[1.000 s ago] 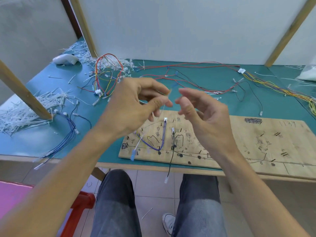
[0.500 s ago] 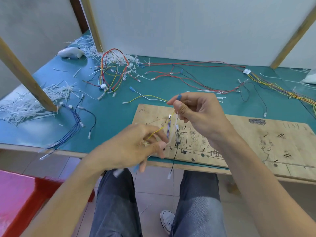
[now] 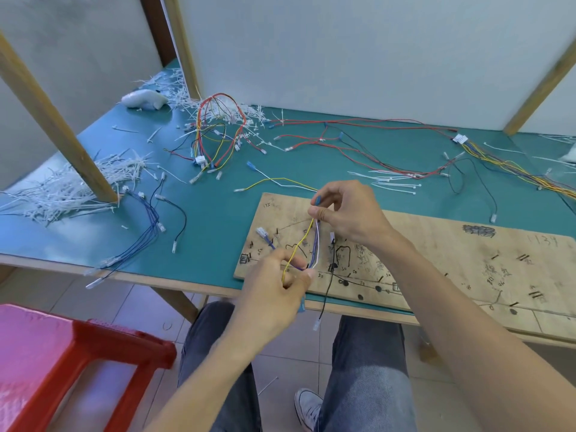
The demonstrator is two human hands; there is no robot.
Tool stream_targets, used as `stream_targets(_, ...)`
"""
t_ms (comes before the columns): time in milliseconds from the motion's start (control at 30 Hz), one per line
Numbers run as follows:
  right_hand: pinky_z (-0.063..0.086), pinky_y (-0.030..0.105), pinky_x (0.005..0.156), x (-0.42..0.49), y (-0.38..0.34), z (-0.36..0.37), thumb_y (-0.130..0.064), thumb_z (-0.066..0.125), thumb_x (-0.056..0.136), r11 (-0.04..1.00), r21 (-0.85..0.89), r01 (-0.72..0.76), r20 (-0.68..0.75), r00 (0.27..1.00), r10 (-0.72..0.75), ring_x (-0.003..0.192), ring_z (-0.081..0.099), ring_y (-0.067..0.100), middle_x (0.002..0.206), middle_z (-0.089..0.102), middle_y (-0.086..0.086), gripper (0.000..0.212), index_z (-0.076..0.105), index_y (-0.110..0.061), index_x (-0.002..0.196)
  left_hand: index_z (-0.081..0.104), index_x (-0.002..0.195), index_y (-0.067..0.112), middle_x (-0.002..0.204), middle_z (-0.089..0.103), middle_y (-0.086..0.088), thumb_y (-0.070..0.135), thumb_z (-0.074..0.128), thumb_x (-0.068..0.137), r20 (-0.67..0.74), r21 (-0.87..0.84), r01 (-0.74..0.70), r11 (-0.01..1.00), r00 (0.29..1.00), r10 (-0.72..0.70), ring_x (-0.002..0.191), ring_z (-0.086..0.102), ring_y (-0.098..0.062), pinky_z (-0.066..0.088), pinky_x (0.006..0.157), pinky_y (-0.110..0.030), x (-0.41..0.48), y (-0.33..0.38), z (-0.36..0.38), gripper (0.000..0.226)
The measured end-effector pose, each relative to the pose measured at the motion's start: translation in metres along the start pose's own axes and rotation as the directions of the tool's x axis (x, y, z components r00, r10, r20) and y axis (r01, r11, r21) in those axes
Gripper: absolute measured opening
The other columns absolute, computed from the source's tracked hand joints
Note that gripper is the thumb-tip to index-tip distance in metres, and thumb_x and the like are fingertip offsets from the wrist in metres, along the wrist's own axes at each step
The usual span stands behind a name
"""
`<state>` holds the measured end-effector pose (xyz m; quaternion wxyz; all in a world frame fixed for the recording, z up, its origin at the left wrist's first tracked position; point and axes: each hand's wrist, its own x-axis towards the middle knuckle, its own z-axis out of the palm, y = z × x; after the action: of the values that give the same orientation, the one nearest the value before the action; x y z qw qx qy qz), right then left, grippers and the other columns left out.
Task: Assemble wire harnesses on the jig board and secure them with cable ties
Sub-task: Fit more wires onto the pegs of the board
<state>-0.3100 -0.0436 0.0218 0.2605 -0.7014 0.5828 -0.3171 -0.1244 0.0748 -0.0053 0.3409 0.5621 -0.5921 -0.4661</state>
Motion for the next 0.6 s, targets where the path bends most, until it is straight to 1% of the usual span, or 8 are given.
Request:
stream_targets(100, 0.035, 0.011, 0.059, 0.006, 0.003, 0.007, -0.026, 0.092, 0.08, 0.998, -0.043, -0.035, -0.037, 0.999, 0.034, 0.056, 0.055, -0.011, 0.07, 0.072, -0.014, 0.018, 0.076, -0.021, 0.086, 0.057, 0.1, 0.028, 0.057, 0.062, -0.016, 0.027, 0.073, 0.097, -0.022, 0.046, 0.008, 0.999, 1.0, -0.007, 0.047, 0.066, -0.025, 0.061, 0.052, -0.04, 0.001, 0.002, 0.002, 0.016)
stream_targets(200, 0.046, 0.027, 0.069, 0.008, 0.003, 0.009, -0.028, 0.092, 0.079, 0.993, -0.093, -0.068, -0.047, 0.997, 0.064, 0.064, 0.059, -0.006, 0.071, 0.072, -0.015, 0.019, 0.075, -0.025, 0.085, 0.059, 0.1, 0.03, 0.062, 0.066, -0.019, 0.025, 0.076, 0.094, 0.005, 0.065, 0.042, 0.997, 0.999, -0.043, 0.056, 0.071, -0.033, 0.063, 0.061, -0.05, 0.005, 0.001, 0.0, 0.018)
stream_targets(267, 0.049, 0.03, 0.072, 0.008, 0.004, 0.009, -0.029, 0.093, 0.079, 0.993, -0.083, -0.08, -0.05, 0.996, 0.076, 0.069, 0.063, 0.001, 0.074, 0.074, -0.013, 0.021, 0.075, -0.027, 0.089, 0.06, 0.098, 0.031, 0.065, 0.07, -0.018, 0.027, 0.076, 0.093, 0.018, 0.113, 0.058, 0.992, 0.998, -0.061, 0.061, 0.071, -0.039, 0.062, 0.068, -0.055, 0.008, 0.0, -0.002, 0.018)
stream_targets(333, 0.044, 0.028, 0.067, 0.007, 0.007, 0.009, -0.031, 0.094, 0.078, 0.994, -0.078, -0.082, -0.05, 0.996, 0.078, 0.062, 0.057, -0.005, 0.075, 0.074, -0.013, 0.022, 0.076, -0.027, 0.091, 0.059, 0.099, 0.032, 0.064, 0.071, -0.015, 0.026, 0.075, 0.093, 0.05, 0.12, 0.083, 0.989, 0.995, -0.09, 0.058, 0.072, -0.035, 0.062, 0.064, -0.053, 0.009, 0.0, -0.004, 0.019)
stream_targets(400, 0.04, 0.027, 0.066, 0.007, 0.009, 0.01, -0.032, 0.094, 0.078, 0.992, -0.101, -0.078, -0.044, 0.996, 0.074, 0.059, 0.053, -0.007, 0.074, 0.073, -0.015, 0.019, 0.078, -0.027, 0.089, 0.055, 0.103, 0.03, 0.061, 0.07, -0.012, 0.024, 0.074, 0.095, 0.115, 0.067, 0.14, 0.988, 0.982, -0.147, 0.052, 0.072, -0.03, 0.062, 0.053, -0.044, 0.007, 0.0, -0.005, 0.022)
stream_targets(467, 0.038, 0.025, 0.064, 0.007, 0.011, 0.011, -0.031, 0.093, 0.079, 0.991, -0.108, -0.076, -0.043, 0.997, 0.071, 0.057, 0.054, -0.01, 0.074, 0.073, -0.016, 0.015, 0.082, -0.027, 0.088, 0.052, 0.106, 0.029, 0.061, 0.071, -0.011, 0.023, 0.075, 0.095, 0.156, 0.032, 0.18, 0.983, 0.971, -0.183, 0.05, 0.072, -0.03, 0.058, 0.046, -0.035, 0.004, -0.002, -0.006, 0.026)
stream_targets(533, 0.034, 0.018, 0.059, 0.007, 0.011, 0.012, -0.03, 0.091, 0.081, 0.992, -0.109, -0.062, -0.04, 0.998, 0.058, 0.058, 0.052, -0.016, 0.075, 0.074, -0.016, 0.012, 0.084, -0.027, 0.09, 0.05, 0.106, 0.029, 0.061, 0.071, -0.011, 0.023, 0.075, 0.095, 0.154, 0.016, 0.185, 0.983, 0.971, -0.185, 0.05, 0.072, -0.032, 0.056, 0.044, -0.033, 0.002, -0.004, -0.006, 0.028)
stream_targets(600, 0.031, 0.008, 0.055, 0.008, 0.012, 0.013, -0.026, 0.09, 0.083, 0.993, -0.107, -0.043, -0.036, 0.999, 0.039, 0.059, 0.053, -0.017, 0.073, 0.072, -0.017, 0.009, 0.085, -0.025, 0.09, 0.046, 0.105, 0.032, 0.063, 0.071, -0.012, 0.025, 0.074, 0.096, 0.144, 0.013, 0.177, 0.984, 0.974, -0.177, 0.051, 0.072, -0.032, 0.056, 0.045, -0.033, 0.0, -0.007, -0.008, 0.03)
